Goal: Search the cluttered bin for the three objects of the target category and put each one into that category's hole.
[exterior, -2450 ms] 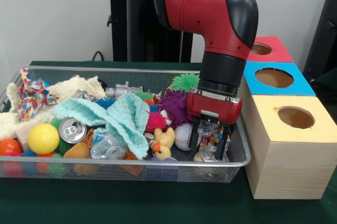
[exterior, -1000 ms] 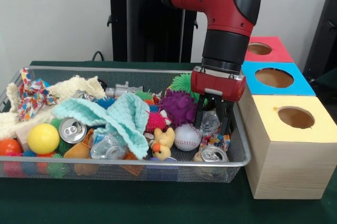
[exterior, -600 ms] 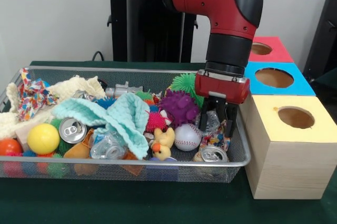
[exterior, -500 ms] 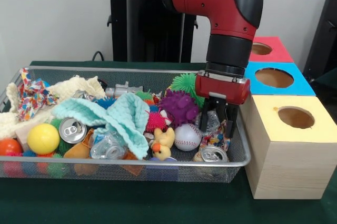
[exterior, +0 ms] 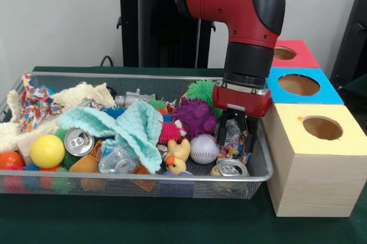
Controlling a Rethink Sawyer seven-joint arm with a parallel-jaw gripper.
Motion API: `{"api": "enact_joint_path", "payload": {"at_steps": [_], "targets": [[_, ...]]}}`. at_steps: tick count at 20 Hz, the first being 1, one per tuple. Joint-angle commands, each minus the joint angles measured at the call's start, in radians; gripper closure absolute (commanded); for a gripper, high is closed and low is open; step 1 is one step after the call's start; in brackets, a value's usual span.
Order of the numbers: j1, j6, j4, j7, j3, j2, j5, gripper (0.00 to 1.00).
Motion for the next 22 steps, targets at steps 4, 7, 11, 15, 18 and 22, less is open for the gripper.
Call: {"api": "enact_joint_path", "payload": {"at_steps": [4,7,11,15,18,22], "targets": [[-0.035,0.067,-0.054,0.277,0.109,0.062,0.069,0.00],[-0.031,0.069,-0.068,0.274,0.107,0.069,0.086,0.00],[-0.035,0.048,-0.087,0.272,0.114,0.082,0.076,0.00],[-0.029,0.037,-0.097,0.273,0.110,0.091,0.082,0.00],[-0.029,0.032,-0.096,0.276,0.112,0.091,0.077,0.00],[-0.017,0.019,-0.102,0.264,0.099,0.093,0.072,1.00]]}}
